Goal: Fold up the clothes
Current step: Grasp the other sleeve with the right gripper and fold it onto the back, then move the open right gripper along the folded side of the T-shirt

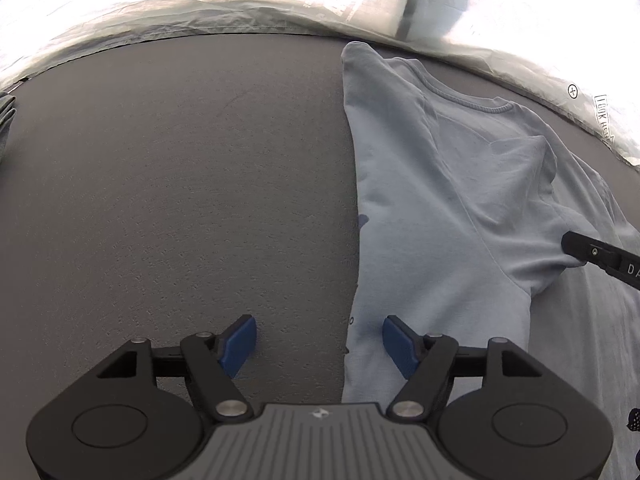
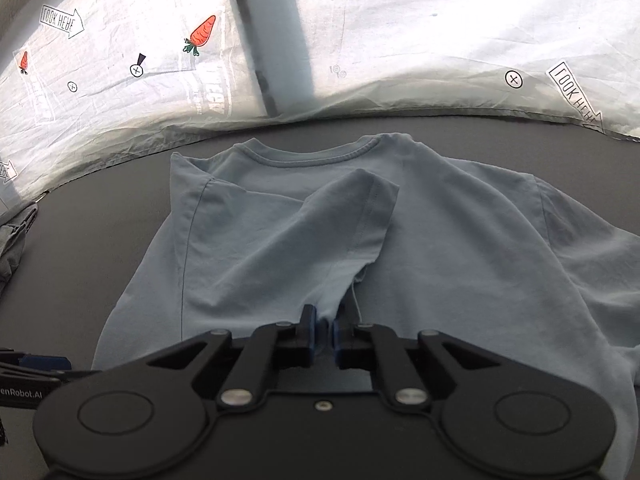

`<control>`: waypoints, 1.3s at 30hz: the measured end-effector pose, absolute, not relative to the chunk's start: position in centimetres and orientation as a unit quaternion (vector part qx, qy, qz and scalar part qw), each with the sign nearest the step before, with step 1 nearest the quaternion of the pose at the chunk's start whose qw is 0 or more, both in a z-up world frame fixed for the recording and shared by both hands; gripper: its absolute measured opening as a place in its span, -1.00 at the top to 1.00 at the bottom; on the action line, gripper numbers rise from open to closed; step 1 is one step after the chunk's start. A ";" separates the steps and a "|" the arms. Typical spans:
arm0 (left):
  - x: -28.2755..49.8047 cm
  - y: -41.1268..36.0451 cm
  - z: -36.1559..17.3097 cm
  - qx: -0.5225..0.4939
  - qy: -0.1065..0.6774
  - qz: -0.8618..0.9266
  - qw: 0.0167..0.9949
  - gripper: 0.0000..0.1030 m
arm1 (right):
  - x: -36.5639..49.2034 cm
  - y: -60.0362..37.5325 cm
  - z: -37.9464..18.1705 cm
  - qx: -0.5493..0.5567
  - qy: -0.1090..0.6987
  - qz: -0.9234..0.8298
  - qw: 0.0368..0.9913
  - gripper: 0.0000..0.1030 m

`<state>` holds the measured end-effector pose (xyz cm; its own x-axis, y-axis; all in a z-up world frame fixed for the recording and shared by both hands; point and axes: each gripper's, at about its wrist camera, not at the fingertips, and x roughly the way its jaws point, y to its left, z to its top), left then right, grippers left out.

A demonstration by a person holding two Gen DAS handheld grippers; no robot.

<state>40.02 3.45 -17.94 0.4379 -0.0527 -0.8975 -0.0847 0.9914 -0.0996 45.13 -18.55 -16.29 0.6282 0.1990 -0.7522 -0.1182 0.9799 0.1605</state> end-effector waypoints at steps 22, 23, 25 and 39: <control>25.5 3.4 -16.8 -0.082 0.556 0.046 0.826 -0.77 | 32.3 -19.3 -16.2 0.080 0.499 0.087 0.859 -0.10; 24.7 3.4 -16.8 -0.084 0.556 0.048 0.826 -0.77 | 31.5 -19.1 -16.2 0.079 0.501 0.093 0.857 -0.10; 23.2 3.6 -16.8 -0.091 0.557 0.051 0.824 -0.77 | 29.6 -18.5 -16.3 0.076 0.505 0.108 0.853 -0.10; 15.1 2.6 -17.3 -0.057 0.576 0.042 0.814 -0.78 | 19.9 -15.7 -16.3 0.085 0.512 0.179 0.835 0.15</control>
